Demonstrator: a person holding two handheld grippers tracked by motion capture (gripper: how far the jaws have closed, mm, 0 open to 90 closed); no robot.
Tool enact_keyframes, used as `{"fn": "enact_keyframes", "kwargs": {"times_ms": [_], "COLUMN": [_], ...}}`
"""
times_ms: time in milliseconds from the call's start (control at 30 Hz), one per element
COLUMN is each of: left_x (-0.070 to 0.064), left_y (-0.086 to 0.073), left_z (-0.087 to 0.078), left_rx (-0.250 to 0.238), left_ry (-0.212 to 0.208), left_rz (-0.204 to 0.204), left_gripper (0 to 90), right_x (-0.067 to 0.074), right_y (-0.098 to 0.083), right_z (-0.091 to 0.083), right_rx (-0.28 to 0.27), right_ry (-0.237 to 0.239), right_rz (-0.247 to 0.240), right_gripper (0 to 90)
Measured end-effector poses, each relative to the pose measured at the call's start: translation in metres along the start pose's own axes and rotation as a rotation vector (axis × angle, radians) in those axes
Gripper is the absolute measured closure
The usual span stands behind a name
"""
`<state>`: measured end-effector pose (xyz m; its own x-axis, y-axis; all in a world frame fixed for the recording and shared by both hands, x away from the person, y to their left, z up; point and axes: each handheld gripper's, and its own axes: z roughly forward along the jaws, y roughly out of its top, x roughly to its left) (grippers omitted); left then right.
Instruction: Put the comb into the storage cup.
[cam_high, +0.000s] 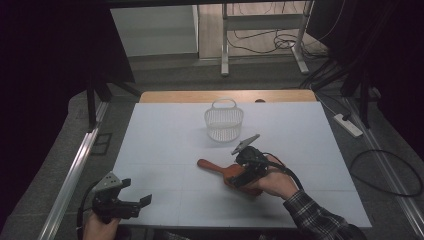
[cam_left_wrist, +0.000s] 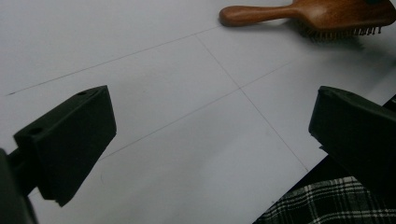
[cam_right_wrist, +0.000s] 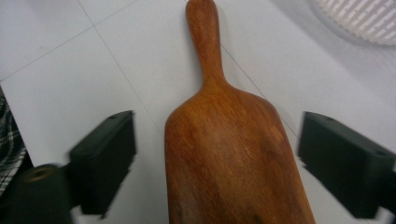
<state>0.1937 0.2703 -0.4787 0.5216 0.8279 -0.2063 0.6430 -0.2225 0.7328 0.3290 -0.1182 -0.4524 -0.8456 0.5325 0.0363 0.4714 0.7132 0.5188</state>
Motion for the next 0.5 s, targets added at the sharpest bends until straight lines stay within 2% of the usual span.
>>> {"fn": "enact_keyframes", "kwargs": {"times_ms": [67, 133, 167, 200, 233, 367, 433, 500], "left_x": [0.0, -0.0001, -0.0001, -0.0001, -0.0001, 0.0, 0.0002, -0.0001], "left_y": [0.0, 0.0, 0.0, 0.0, 0.0001, 0.0, 0.0001, 0.0001], "left_z": [0.0, 0.0001, 0.0001, 0.0001, 0.0001, 0.0001, 0.0002, 0.0002], "left_rx": [0.0, 0.0, 0.0, 0.001, 0.001, 0.0, 0.001, 0.001], "left_ry": [0.0, 0.001, 0.001, 0.001, 0.001, 0.001, -0.001, 0.0], "left_rz": [0.0, 0.0, 0.0, 0.0, 0.001, 0.0, 0.0, 0.001], "left_gripper": [0.7, 0.7, 0.7, 0.7, 0.7, 0.7, 0.7, 0.7], "right_x": [0.0005, 0.0004, 0.0004, 0.0002, -0.0001, -0.0013, -0.0011, -0.0009], "right_y": [0.0016, 0.0027, 0.0027, 0.0035, 0.0044, 0.0072, 0.0078, 0.0081], "right_z": [-0.0014, -0.0018, -0.0018, -0.0023, -0.0026, -0.0041, -0.005, -0.0051], "right_rx": [-0.006, -0.001, -0.001, 0.005, 0.009, 0.023, 0.025, 0.029], "right_ry": [0.024, 0.036, 0.036, 0.047, 0.05, 0.089, 0.098, 0.11], "right_rz": [-0.013, -0.013, -0.013, -0.015, -0.015, -0.025, -0.036, -0.039], "right_gripper": [37.3, 47.2, 47.2, 51.9, 59.8, 81.2, 89.6, 89.8]}}
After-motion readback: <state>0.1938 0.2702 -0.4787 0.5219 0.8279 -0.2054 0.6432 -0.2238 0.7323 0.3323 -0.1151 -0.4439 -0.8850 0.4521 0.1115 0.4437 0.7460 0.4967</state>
